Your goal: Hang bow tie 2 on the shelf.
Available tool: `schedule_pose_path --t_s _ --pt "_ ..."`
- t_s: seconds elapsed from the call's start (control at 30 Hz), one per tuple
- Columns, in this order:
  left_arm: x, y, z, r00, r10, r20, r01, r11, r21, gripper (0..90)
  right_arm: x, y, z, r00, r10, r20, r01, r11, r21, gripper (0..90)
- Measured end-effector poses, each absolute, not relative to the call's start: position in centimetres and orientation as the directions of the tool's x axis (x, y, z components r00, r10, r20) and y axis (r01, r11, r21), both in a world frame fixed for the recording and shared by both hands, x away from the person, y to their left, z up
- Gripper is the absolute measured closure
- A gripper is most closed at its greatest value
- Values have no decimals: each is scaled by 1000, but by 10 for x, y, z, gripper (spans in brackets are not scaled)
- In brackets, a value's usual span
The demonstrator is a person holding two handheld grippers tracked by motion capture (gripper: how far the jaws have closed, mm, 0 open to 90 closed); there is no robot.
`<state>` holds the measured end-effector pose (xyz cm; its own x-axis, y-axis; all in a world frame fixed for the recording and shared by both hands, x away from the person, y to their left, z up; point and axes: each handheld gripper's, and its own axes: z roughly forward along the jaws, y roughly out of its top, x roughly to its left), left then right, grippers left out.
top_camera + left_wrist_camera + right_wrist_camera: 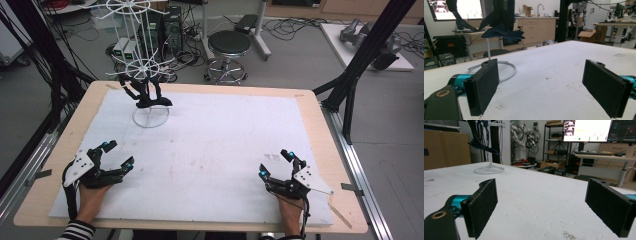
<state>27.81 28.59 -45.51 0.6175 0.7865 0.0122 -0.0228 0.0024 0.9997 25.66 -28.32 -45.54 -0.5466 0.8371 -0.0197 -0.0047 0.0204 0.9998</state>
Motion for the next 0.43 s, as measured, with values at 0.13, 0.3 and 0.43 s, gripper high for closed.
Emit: schedule_pose_path --t_s 0.13,0.3,0.43 --pt "278 285 -455 613 790 19 -25 -4 1000 144 256 -282 -456 -541 841 -26 -9 26 1000 103" --pt "277 285 -455 616 787 21 -33 -1 999 144 255 -282 -456 -543 839 -30 -13 28 1000 103" --pt "277 285 -455 614 789 31 -38 -9 999 144 255 -280 -455 -545 837 -52 -18 51 999 103"
